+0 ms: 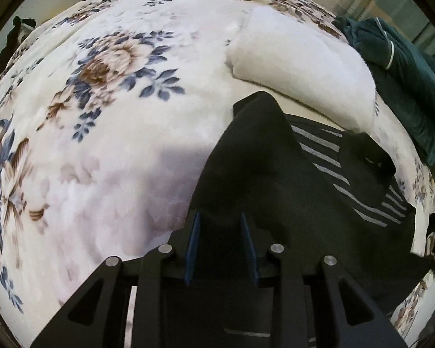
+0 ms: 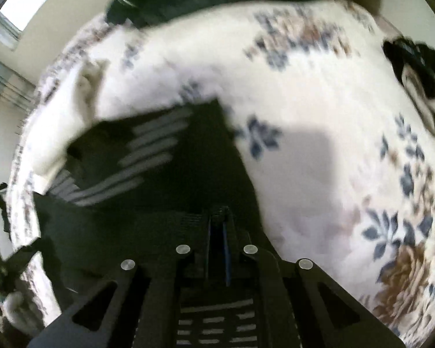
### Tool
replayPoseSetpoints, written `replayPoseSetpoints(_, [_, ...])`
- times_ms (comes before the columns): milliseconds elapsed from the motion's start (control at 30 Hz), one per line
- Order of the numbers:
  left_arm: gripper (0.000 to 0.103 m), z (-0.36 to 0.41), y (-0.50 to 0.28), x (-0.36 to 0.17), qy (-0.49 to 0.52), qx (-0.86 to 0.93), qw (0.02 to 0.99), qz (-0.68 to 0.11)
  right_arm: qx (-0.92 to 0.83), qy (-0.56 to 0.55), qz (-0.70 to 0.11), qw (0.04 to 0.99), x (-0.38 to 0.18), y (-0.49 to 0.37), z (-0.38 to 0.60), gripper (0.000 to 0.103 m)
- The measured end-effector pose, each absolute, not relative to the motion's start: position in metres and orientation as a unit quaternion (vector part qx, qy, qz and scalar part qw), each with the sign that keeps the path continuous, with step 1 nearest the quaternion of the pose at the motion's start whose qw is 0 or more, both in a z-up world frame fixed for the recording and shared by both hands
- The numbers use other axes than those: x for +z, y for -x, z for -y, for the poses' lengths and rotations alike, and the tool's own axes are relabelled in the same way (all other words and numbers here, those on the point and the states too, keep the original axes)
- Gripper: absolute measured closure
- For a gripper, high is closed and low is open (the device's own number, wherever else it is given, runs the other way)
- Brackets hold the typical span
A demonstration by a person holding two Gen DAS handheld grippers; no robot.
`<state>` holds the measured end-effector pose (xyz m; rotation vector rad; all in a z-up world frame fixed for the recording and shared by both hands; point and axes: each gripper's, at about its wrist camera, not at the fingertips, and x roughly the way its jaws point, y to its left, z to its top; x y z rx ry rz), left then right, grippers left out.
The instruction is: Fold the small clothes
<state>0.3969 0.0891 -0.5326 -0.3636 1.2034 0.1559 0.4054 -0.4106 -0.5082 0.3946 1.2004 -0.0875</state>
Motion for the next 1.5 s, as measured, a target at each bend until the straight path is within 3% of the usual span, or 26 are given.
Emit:
replayPoseSetpoints(100, [0.077, -0.099, -0.395, -0.536, 0.183, 0.089, 0.802, -0.562, -0.044, -0.176, -0.549, 0.816, -0.504, -0.432, 0.407, 0.096])
replayPoseSetpoints(233, [0.077, -0.104, -0.382, -0.528, 0.206, 0.097, 0.8, -0.555, -0.068, -0.191, -0.625, 0.754, -0.541, -0.458, 0.426, 0.093])
replayPoseSetpoints(300, [0.077, -0.096, -0.371, -0.521, 0.206, 0.097, 0.798, -0.558, -0.073, -0.267, -0.616, 0.738, -0.542, -0.442, 0.447, 0.086])
replayPoseSetpoints(367, [0.077, -0.085, -0.36, -0.519, 0.207, 0.083, 0.796, -0.563, -0.07, -0.312, -0.609, 0.726, -0.541, -0.424, 0.456, 0.066])
replayPoseSetpoints(400, [0.077, -0.076, -0.352, -0.52, 0.201, 0.075, 0.794, -0.569, -0.062, -0.346, -0.604, 0.715, -0.544, -0.412, 0.461, 0.064])
replayPoseSetpoints(733, [0.076, -0.015, -0.295, -0.569, 0.14, 0.056, 0.756, -0.636, -0.062, -0.462, -0.593, 0.657, -0.596, -0.384, 0.471, 0.063])
replayPoseSetpoints(833, [0.068, -0.01, -0.3, -0.571, 0.13, 0.057, 0.758, -0.637, 0.036, -0.537, -0.545, 0.643, -0.578, -0.406, 0.456, 0.061])
replayPoseSetpoints(933, [0.052, -0.007, -0.308, -0.575, 0.136, 0.054, 0.754, -0.64, 0.078, -0.551, -0.511, 0.655, -0.551, -0.415, 0.45, 0.061])
replayPoseSetpoints(1033, [0.0, 0.001, -0.32, -0.582, 0.164, 0.013, 0.745, -0.646, 0.022, -0.479, -0.542, 0.689, -0.545, -0.413, 0.456, 0.061])
replayPoseSetpoints(1200, [0.0, 0.028, -0.34, -0.594, 0.094, 0.037, 0.715, -0.692, 0.018, -0.445, -0.587, 0.676, -0.568, -0.4, 0.456, 0.06])
replayPoseSetpoints(1467, [0.0, 0.038, -0.343, -0.593, 0.089, 0.06, 0.712, -0.694, 0.035, -0.383, -0.61, 0.693, -0.576, -0.442, 0.402, 0.061])
replayPoseSetpoints(1500, [0.0, 0.039, -0.343, -0.592, 0.089, 0.06, 0.712, -0.694, 0.033, -0.367, -0.616, 0.696, -0.579, -0.446, 0.394, 0.064])
